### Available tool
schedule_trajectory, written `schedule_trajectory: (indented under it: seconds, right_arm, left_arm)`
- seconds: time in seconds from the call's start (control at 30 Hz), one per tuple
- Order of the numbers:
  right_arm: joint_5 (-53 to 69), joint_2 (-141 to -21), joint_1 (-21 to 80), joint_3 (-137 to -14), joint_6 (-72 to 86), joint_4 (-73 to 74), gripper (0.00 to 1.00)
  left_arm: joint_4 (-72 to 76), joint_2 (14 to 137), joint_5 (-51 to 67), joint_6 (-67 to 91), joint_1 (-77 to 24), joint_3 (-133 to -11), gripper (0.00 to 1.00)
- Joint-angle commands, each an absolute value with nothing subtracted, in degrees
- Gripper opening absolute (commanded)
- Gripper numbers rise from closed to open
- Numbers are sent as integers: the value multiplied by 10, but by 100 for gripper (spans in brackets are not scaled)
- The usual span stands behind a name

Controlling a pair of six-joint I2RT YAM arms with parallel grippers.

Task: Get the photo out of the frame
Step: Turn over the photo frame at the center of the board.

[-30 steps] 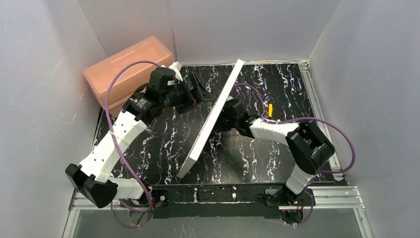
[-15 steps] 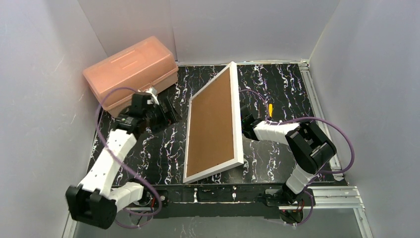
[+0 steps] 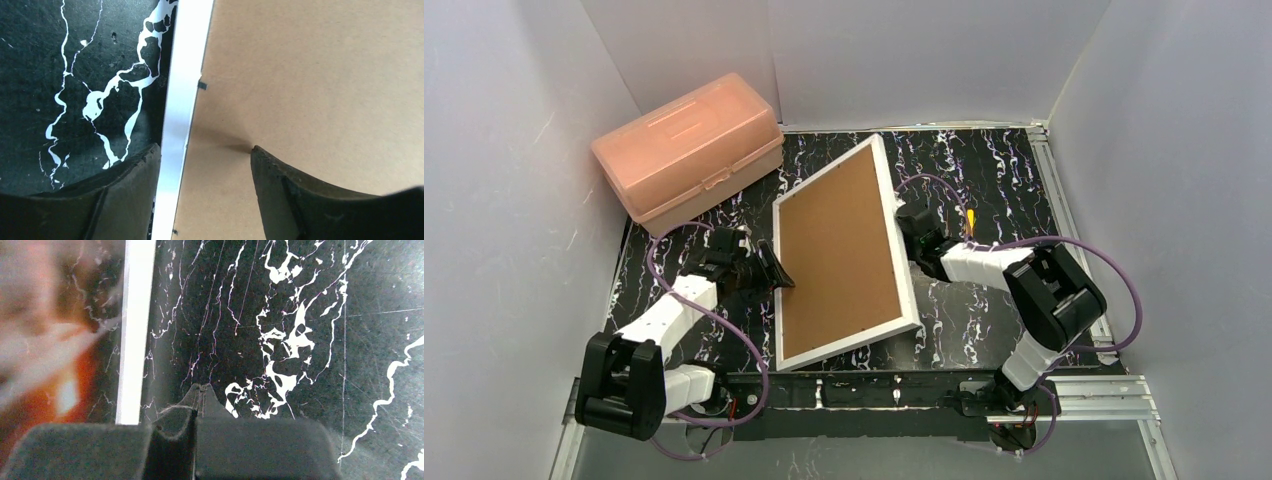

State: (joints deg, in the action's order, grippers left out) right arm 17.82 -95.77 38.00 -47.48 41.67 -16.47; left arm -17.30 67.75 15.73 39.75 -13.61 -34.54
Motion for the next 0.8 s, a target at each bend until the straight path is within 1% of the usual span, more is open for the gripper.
schedule_trajectory:
  seconds: [0.0, 0.13, 0.23, 0.3, 0.57, 0.7, 0.77]
  right_arm:
    - [201, -920, 374, -468, 411, -208, 1]
    - [263, -909, 353, -443, 441, -272, 1]
    - [304, -901, 337, -416, 485, -354, 1]
    - [321, -899, 331, -411, 501, -378, 1]
    - [350, -878, 298, -397, 513, -384, 3]
    - [360, -841, 279, -389, 511, -384, 8]
    - [362, -817, 277, -390, 507, -383, 11]
  left_arm:
    - [-136, 679, 162, 409, -139, -315, 60]
    - [-128, 677, 132, 403, -139, -295, 50]
    - [-108, 661, 115, 405, -139, -270, 45]
    - [-107, 665, 115, 403, -139, -266, 42]
    - [-96, 699, 128, 398, -139, -262, 28]
    - [-91, 708, 131, 396, -139, -260, 24]
    - [-87, 711, 133, 394, -139, -259, 23]
